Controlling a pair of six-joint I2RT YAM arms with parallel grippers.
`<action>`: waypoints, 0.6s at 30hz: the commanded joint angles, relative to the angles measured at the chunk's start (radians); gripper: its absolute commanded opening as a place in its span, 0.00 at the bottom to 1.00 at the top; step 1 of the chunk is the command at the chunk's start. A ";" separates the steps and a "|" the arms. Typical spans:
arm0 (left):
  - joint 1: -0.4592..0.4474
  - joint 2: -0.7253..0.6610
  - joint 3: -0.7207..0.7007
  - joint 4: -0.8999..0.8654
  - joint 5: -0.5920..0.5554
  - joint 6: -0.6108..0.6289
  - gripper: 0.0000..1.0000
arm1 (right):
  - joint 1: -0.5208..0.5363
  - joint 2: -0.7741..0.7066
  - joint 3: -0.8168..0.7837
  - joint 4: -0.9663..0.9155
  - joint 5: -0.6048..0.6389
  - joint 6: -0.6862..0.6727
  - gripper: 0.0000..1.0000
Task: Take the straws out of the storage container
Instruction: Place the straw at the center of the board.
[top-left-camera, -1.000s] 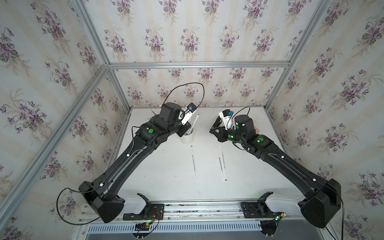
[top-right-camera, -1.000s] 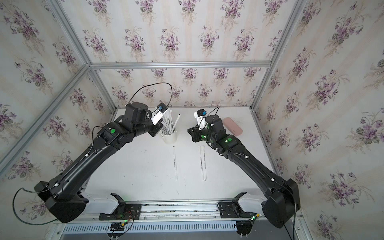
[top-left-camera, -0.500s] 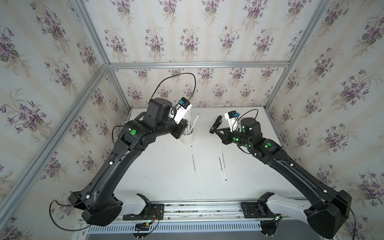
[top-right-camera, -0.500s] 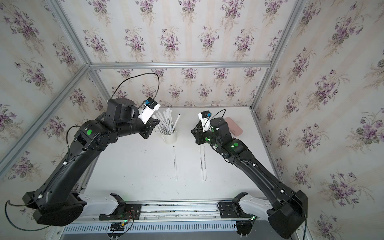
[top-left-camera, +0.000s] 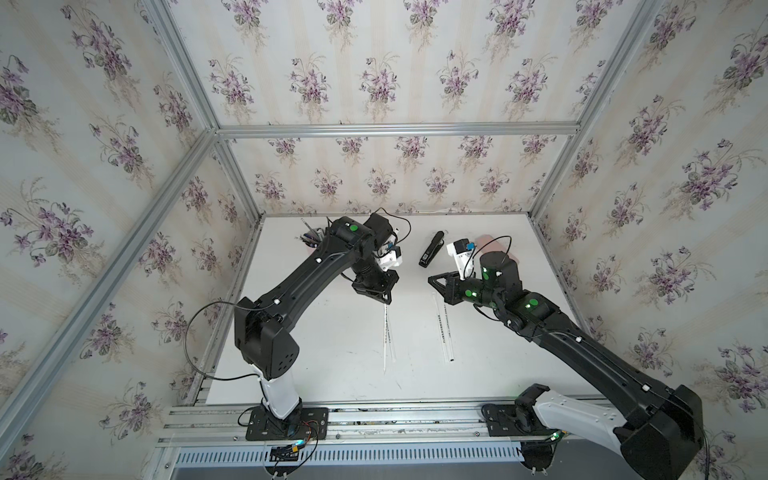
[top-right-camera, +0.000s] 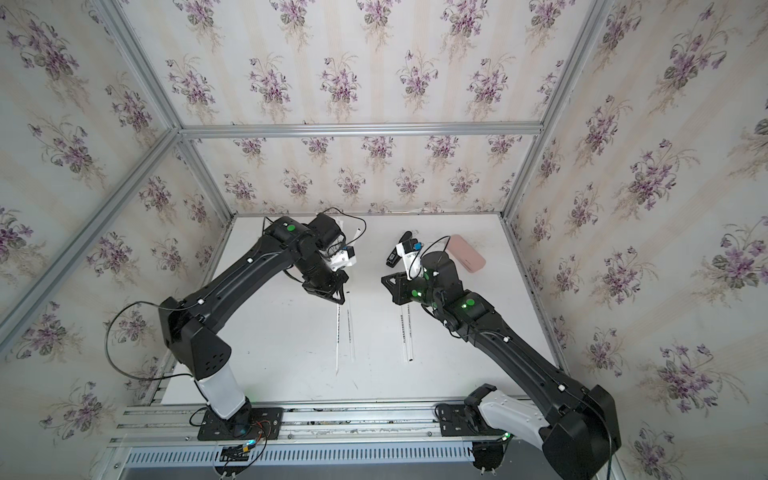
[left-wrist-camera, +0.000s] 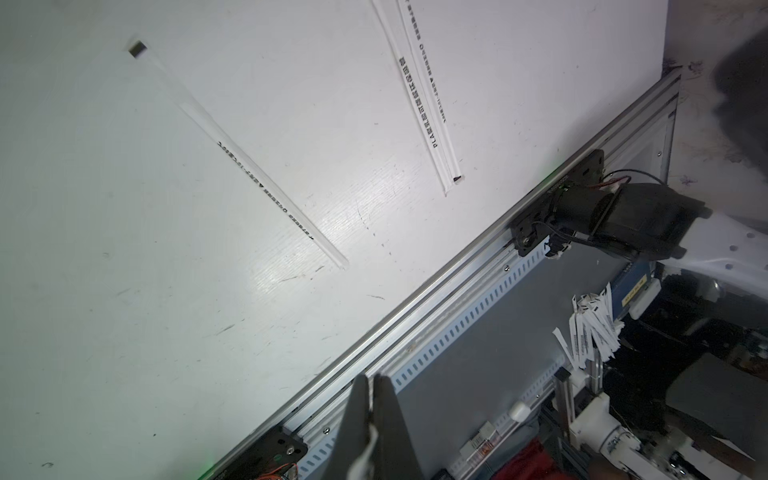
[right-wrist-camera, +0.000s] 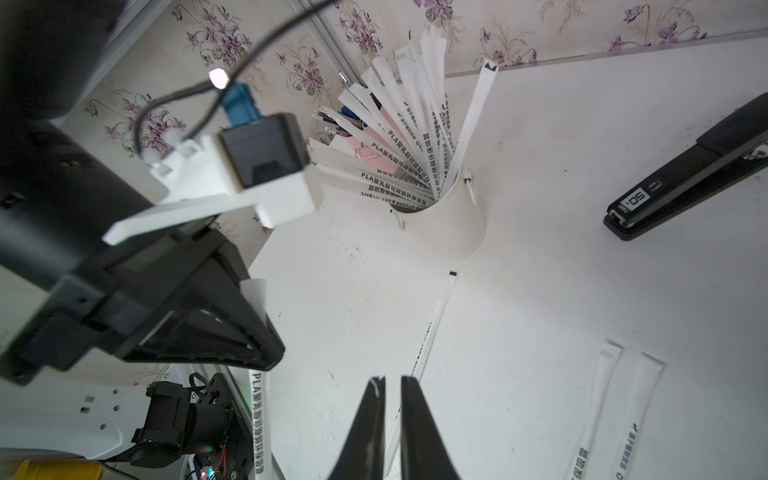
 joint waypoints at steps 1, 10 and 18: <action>0.024 0.032 -0.015 0.030 0.036 -0.036 0.04 | 0.001 -0.019 -0.029 0.074 -0.040 0.037 0.14; 0.095 0.105 -0.051 0.118 -0.005 -0.061 0.08 | -0.001 -0.043 -0.072 0.083 -0.024 0.027 0.14; 0.114 0.145 -0.034 0.128 -0.018 -0.056 0.12 | 0.001 -0.033 -0.087 0.096 -0.023 0.026 0.14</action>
